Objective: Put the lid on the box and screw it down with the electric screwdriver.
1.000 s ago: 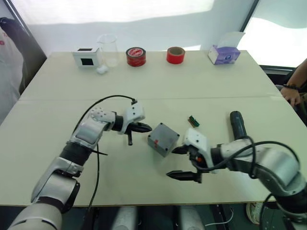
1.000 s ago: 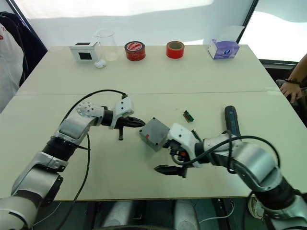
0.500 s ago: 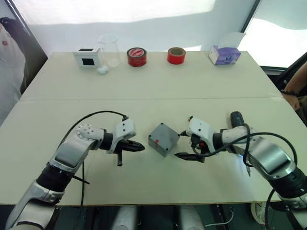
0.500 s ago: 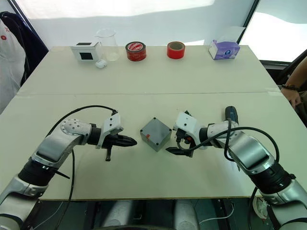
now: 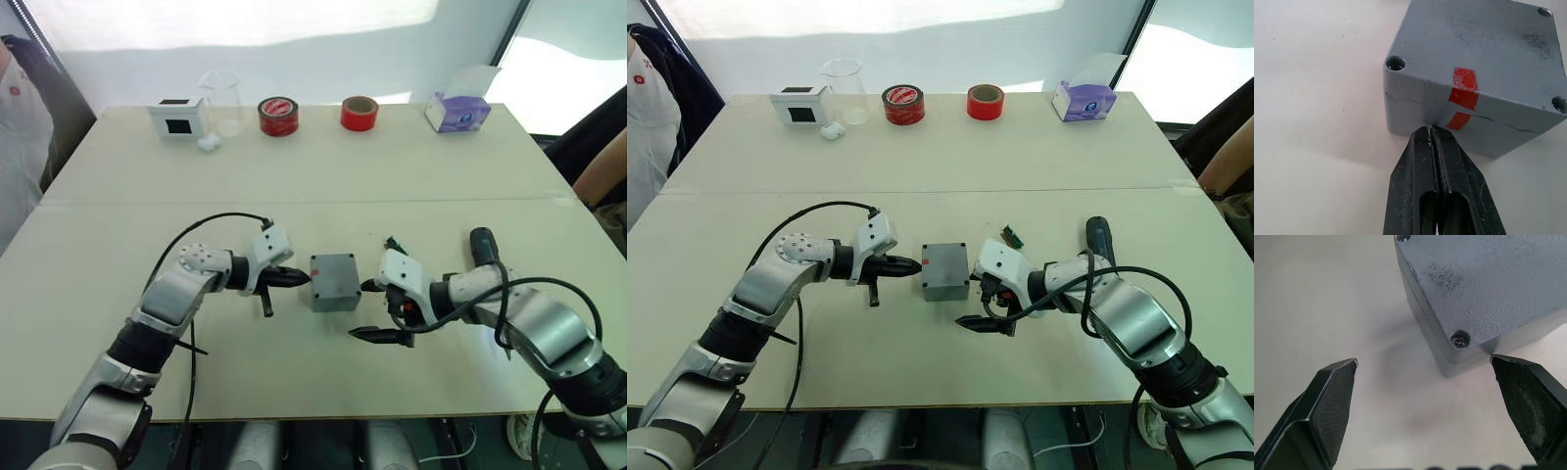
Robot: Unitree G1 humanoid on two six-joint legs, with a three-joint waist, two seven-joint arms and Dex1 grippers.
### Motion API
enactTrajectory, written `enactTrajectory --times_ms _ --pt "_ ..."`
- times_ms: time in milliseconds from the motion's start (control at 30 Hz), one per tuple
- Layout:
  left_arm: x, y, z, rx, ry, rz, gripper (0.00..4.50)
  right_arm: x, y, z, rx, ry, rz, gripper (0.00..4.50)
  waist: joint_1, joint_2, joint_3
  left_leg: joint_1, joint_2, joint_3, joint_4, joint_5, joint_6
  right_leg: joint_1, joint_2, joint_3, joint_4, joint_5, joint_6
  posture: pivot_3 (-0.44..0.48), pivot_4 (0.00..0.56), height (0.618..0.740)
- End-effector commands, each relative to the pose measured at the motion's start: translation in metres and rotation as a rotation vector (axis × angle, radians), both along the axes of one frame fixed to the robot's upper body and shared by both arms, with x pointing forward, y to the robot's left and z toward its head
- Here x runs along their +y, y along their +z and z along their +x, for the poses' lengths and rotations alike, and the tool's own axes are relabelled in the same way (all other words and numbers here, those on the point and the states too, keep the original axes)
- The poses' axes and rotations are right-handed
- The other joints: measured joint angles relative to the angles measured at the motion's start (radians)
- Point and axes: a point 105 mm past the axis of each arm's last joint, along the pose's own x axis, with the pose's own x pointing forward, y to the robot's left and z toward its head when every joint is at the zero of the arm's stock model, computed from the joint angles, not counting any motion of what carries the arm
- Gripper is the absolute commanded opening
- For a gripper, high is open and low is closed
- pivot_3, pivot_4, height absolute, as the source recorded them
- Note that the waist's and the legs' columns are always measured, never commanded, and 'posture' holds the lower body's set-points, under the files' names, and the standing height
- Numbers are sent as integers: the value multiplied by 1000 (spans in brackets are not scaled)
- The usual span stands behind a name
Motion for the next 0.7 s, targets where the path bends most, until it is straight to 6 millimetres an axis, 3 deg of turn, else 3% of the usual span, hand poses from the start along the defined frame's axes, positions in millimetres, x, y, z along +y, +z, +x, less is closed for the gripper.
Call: enactTrajectory --times_ms 33,200,367,433,533,700 --pt "-1 16 3 -56 -22 -24 0 3 13 -2 -44 -7 34 4465 0 0 0 0 0 0 0 0 0 0 0 0 0 0 0 0 150 740" --pt "11 22 6 -72 1 -15 0 -9 25 1 -87 -102 54 4465 0 0 0 0 0 0 0 0 0 0 0 0 0 0 0 0 150 740" --pt "39 48 4 -89 37 -45 0 -58 50 1 -139 -365 143 4465 1 0 0 -1 0 -1 0 0 0 0 0 0 0 0 0 0 150 740" --pt "36 57 -5 -67 -6 -76 0 -69 47 1 -152 -417 131 4465 1 0 0 0 0 0 0 0 0 0 0 0 0 0 0 0 150 740" --pt "26 69 -23 -28 -96 -116 0 -80 52 11 -207 -529 264 4465 0 0 0 0 0 0 0 0 0 1 -1 0 0 0 0 0 150 740" --pt "12 72 -31 -36 -147 -117 0 -84 25 11 -185 -552 202 4465 0 1 0 1 0 0 0 0 0 1 0 0 0 0 0 0 150 740"
